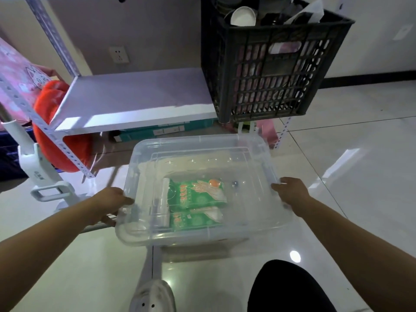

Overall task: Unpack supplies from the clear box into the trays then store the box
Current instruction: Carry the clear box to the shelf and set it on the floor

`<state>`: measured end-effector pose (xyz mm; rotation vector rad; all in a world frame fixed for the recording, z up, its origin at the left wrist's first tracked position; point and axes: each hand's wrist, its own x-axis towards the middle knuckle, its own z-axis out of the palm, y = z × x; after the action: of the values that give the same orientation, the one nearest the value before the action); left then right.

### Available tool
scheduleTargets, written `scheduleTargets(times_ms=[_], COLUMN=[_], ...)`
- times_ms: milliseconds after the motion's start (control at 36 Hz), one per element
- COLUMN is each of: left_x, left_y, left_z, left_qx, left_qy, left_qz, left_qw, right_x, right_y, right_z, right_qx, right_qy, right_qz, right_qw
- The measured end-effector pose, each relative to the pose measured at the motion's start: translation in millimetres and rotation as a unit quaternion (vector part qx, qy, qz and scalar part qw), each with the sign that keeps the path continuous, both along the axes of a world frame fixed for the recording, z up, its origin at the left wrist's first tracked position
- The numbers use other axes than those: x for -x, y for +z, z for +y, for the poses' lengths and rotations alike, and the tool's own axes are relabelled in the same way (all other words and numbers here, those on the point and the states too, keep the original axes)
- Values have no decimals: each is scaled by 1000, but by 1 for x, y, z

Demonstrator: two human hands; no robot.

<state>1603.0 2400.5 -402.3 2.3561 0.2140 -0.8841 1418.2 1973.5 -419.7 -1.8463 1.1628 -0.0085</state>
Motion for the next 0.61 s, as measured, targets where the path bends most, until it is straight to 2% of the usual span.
scheduleTargets(times_ms=[111,222,306,361,417,472,528,611], left_x=[-4,5,17,20,20,18,16,10], left_y=[2,6,4,4,5,3,1,-1], left_z=[6,10,12,11,9,5,2,0], left_qx=[23,14,31,46,51,49,34,-3], left_qy=[1,-50,-71,-55,-24,6,21,22], left_qz=[65,164,195,188,169,153,150,152], left_qw=[998,985,978,980,984,987,988,988], right_x=[5,17,25,26,24,21,13,-3], right_y=[0,3,5,6,4,3,3,-5], right_z=[-7,-15,-21,-18,-9,12,43,101], right_qx=[-24,-23,-4,63,198,318,369,381], right_qy=[13,22,37,77,156,223,289,395], right_qz=[8,25,38,85,148,135,75,-8], right_qw=[1000,999,999,991,956,912,880,836])
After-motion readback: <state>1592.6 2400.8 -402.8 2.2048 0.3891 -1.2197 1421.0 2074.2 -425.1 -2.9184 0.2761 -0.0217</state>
